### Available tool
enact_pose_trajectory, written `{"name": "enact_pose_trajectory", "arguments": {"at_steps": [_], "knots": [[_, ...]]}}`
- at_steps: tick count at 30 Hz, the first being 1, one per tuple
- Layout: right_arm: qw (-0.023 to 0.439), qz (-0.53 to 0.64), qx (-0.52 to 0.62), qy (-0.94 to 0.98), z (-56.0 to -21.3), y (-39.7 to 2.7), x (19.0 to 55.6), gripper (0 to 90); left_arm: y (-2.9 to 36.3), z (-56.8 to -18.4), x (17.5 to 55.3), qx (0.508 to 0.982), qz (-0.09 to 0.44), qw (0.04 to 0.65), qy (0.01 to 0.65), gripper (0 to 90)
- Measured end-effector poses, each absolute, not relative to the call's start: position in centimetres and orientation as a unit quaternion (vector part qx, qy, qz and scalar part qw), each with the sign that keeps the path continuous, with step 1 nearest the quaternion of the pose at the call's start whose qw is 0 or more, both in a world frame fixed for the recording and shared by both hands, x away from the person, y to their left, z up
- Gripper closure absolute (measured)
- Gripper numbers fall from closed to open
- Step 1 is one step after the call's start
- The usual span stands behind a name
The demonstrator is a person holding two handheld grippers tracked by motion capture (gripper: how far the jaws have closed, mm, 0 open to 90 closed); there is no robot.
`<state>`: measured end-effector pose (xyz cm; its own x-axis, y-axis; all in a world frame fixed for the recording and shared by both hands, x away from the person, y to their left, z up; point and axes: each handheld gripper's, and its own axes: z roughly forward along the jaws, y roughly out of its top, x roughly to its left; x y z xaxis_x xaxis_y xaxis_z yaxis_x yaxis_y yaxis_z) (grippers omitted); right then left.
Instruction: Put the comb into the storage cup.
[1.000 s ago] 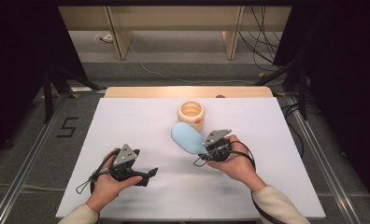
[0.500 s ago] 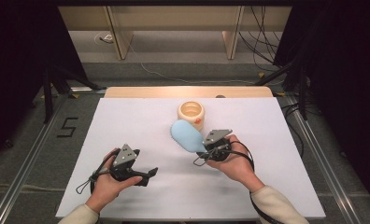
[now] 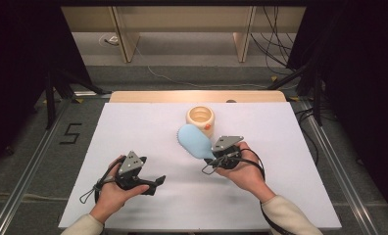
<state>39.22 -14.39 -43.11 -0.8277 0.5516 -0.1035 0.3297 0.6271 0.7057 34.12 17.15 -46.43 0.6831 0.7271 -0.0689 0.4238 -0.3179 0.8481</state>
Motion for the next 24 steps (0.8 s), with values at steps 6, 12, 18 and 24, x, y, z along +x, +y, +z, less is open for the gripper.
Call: {"name": "enact_pose_trajectory", "arguments": {"at_steps": [6, 12, 18, 24], "knots": [[0.158, 0.363, 0.250, 0.884, -43.10, -14.21, 39.20, 70.4, 17.15, -46.42, 34.13, 0.794, 0.166, 0.459, 0.362, 3.6], [0.160, 0.369, 0.254, 0.880, -43.11, -14.03, 39.20, 70.4, 17.14, -46.38, 34.12, 0.791, 0.164, 0.464, 0.363, 3.7], [0.163, 0.377, 0.257, 0.875, -43.04, -13.88, 39.18, 70.4, 17.17, -46.26, 34.21, 0.786, 0.163, 0.471, 0.365, 4.0], [0.166, 0.385, 0.257, 0.871, -42.98, -13.79, 39.15, 70.4, 17.21, -45.96, 34.43, 0.777, 0.162, 0.484, 0.369, 4.0]]}}
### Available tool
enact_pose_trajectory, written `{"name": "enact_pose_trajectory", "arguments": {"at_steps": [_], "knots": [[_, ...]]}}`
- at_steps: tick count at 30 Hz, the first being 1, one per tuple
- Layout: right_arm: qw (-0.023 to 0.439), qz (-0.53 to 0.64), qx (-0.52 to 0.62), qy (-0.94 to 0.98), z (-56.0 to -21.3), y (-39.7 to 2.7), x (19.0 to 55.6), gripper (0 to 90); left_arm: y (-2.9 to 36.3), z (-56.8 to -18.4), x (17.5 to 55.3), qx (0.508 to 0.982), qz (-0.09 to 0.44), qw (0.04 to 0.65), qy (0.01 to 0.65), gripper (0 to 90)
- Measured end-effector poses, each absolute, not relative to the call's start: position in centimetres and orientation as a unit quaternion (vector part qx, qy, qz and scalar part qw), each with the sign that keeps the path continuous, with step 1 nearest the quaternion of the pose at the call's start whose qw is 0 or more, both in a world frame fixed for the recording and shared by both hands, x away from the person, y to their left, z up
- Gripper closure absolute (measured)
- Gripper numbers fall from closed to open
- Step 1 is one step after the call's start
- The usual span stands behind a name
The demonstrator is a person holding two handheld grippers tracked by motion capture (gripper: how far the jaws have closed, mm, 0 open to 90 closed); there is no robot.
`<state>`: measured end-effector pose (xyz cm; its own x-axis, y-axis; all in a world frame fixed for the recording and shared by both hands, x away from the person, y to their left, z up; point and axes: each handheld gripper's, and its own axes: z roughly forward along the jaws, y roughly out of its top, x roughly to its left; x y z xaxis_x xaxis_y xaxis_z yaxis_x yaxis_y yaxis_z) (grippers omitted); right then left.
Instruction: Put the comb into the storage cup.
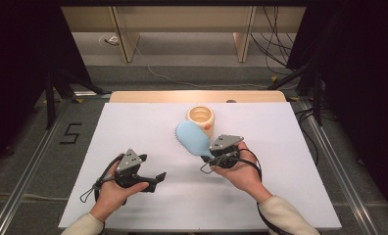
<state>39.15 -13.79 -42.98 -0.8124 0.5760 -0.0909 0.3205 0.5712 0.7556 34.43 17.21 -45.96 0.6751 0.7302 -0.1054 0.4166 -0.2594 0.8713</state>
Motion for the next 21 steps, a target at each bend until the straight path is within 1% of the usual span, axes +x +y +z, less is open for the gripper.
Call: {"name": "enact_pose_trajectory", "arguments": {"at_steps": [11, 21], "knots": [[0.168, 0.402, 0.255, 0.863, -43.0, -13.7, 39.2, 70.4, 16.8, -45.0, 34.8, 0.764, 0.157, 0.505, 0.370, 4.2], [0.164, 0.415, 0.248, 0.860, -42.8, -13.2, 39.2, 70.4, 16.1, -43.0, 36.2, 0.752, 0.171, 0.523, 0.362, 4.6]]}}
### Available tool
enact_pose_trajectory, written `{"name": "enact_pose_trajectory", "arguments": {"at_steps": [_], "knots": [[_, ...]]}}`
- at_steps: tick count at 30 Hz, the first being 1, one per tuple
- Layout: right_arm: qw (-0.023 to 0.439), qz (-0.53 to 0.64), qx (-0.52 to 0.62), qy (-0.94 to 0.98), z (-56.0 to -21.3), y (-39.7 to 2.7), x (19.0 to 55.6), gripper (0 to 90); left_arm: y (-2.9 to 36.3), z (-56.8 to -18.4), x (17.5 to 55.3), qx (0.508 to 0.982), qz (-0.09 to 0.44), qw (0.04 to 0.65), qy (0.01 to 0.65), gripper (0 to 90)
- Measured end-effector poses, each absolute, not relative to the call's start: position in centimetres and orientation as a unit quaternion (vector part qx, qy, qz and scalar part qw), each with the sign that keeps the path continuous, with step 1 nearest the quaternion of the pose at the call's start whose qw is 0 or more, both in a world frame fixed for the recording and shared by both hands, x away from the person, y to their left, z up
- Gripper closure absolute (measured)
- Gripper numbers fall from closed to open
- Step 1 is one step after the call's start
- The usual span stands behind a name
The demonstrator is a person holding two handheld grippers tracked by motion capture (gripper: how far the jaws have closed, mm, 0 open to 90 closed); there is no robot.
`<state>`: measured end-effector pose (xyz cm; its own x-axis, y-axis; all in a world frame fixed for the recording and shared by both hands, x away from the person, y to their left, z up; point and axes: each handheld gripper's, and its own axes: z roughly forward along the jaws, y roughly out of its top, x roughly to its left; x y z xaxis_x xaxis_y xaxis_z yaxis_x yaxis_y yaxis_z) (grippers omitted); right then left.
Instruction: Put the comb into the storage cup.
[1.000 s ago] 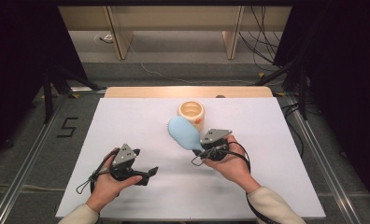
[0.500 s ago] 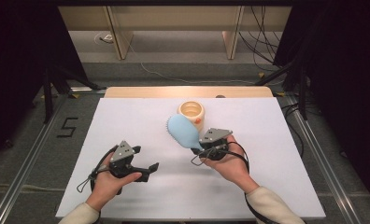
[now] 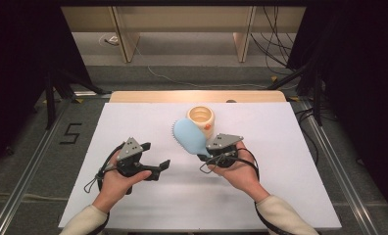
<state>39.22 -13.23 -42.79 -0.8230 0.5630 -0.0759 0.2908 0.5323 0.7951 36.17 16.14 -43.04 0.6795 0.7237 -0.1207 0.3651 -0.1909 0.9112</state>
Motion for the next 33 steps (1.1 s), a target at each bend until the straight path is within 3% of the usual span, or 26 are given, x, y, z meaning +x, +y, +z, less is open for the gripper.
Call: {"name": "enact_pose_trajectory", "arguments": {"at_steps": [33], "knots": [[0.167, 0.438, 0.249, 0.847, -42.3, -12.8, 39.3, 70.4, 14.0, -40.9, 38.4, 0.738, 0.171, 0.551, 0.349, 7.1]]}}
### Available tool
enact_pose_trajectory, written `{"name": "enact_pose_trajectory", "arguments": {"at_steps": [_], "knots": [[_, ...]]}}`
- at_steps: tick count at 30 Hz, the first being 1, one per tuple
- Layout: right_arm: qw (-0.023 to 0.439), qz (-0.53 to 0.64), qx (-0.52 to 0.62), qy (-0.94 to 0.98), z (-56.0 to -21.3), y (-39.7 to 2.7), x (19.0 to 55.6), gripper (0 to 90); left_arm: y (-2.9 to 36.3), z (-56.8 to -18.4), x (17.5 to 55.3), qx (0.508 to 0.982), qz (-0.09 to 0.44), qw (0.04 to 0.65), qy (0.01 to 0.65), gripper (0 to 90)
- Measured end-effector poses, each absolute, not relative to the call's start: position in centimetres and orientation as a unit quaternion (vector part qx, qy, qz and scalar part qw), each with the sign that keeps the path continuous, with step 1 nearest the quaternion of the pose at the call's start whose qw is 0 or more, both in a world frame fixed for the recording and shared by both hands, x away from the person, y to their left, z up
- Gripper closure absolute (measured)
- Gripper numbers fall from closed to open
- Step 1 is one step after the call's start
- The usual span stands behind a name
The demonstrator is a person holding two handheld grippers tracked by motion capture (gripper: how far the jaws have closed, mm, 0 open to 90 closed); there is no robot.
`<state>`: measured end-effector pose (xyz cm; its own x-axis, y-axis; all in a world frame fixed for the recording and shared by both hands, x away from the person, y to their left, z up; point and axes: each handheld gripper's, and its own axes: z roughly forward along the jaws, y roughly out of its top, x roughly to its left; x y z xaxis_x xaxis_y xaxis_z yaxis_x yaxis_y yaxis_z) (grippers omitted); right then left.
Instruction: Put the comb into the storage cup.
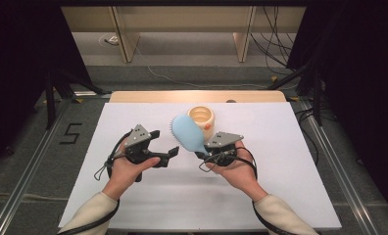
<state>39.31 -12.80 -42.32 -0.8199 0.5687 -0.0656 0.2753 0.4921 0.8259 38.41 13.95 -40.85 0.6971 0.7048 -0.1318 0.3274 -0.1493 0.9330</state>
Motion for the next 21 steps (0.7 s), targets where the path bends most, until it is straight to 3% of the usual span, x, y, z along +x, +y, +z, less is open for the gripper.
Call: {"name": "enact_pose_trajectory", "arguments": {"at_steps": [21], "knots": [[0.162, 0.457, 0.259, 0.835, -42.3, -12.4, 39.7, 70.4, 12.9, -39.7, 39.6, 0.728, 0.163, 0.567, 0.348, 7.9]]}}
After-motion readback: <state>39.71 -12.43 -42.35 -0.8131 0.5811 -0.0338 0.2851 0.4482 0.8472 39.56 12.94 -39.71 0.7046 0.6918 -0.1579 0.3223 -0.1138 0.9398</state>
